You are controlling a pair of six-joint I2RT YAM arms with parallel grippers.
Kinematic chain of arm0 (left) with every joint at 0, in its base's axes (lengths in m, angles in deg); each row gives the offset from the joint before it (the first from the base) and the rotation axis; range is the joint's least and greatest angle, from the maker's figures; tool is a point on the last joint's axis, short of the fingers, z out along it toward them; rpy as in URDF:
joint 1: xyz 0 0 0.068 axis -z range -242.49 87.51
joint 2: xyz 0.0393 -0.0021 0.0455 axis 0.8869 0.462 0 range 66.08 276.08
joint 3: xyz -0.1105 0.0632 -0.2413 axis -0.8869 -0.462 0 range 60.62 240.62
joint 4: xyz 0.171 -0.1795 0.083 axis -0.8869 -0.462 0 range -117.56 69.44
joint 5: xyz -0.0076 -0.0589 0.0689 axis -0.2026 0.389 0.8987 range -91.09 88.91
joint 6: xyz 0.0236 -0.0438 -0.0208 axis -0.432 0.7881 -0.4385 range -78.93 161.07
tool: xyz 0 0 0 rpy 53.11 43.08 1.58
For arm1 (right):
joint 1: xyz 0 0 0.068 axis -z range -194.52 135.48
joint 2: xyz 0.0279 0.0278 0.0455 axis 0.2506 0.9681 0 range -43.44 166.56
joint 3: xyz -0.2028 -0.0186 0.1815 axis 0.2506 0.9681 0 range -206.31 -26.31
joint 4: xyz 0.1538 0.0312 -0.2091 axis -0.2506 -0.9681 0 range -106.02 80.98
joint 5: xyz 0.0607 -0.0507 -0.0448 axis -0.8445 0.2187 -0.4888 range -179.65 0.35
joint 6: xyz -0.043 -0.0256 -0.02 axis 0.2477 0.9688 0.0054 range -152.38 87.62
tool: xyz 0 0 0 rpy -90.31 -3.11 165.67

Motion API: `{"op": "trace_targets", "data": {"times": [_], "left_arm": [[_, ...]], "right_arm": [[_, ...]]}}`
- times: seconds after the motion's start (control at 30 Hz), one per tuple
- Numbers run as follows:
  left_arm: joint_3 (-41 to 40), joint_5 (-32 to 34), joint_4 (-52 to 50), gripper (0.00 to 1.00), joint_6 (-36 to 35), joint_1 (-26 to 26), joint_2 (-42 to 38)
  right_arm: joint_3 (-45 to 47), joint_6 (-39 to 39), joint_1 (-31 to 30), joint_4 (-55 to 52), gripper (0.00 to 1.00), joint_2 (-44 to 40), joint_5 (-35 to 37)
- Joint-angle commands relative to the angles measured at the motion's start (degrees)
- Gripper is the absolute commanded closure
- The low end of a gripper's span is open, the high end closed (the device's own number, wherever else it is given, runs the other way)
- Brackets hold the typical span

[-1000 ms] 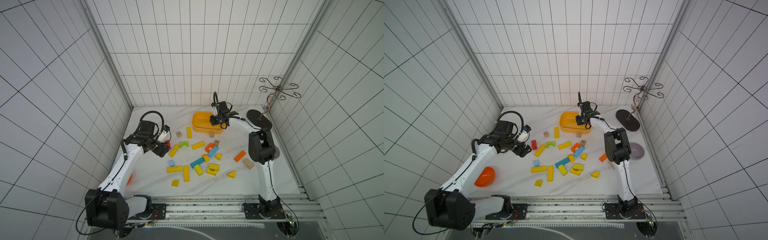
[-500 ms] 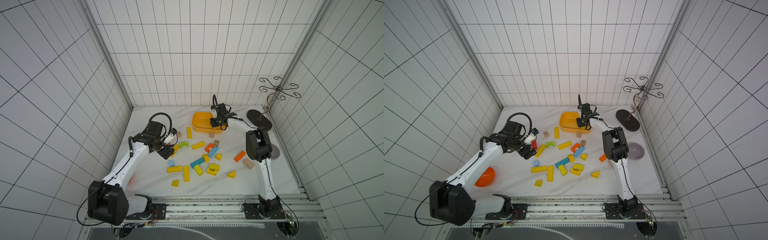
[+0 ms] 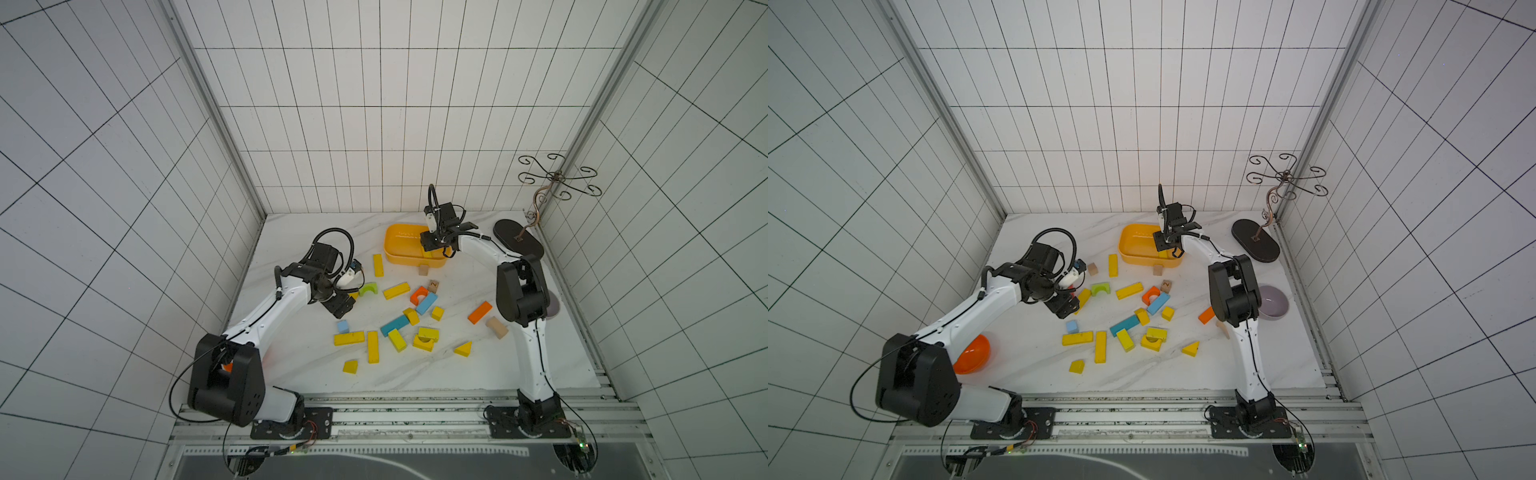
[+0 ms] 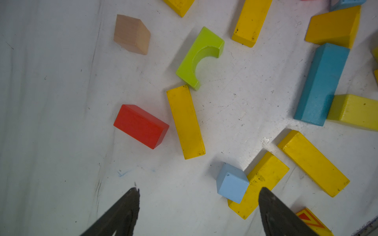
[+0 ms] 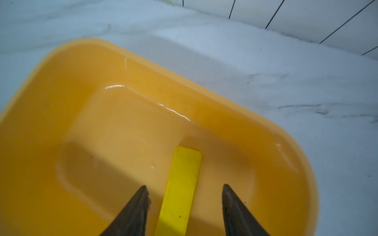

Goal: Pick out the yellow building blocks
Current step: Place the building block in the storage box.

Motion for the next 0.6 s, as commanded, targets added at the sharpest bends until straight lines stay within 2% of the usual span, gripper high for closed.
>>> {"op": "trace_targets", "data": {"times": [0.0, 0.17, 0.37, 0.57], "left_arm": [[1.6, 0.26, 2.85, 0.11, 0.92, 0.71, 2.97], [1.78, 2.15, 3.32, 0.11, -0.46, 2.93, 7.17], [2.37, 4.72, 5.57, 0.12, -0.59, 3.04, 11.76], [3.81, 4.93, 7.35, 0.12, 0.61, 3.13, 15.47]], "right_arm": [[7.38, -1.51, 0.49, 5.43, 0.42, -10.87, 0.71], [22.63, -4.88, -0.31, 11.03, 0.42, -24.34, -2.3], [37.84, -7.54, -1.48, 13.56, 0.42, -38.16, -4.96], [46.54, -7.77, -2.55, 12.11, 0.43, -47.46, -6.1]]}}
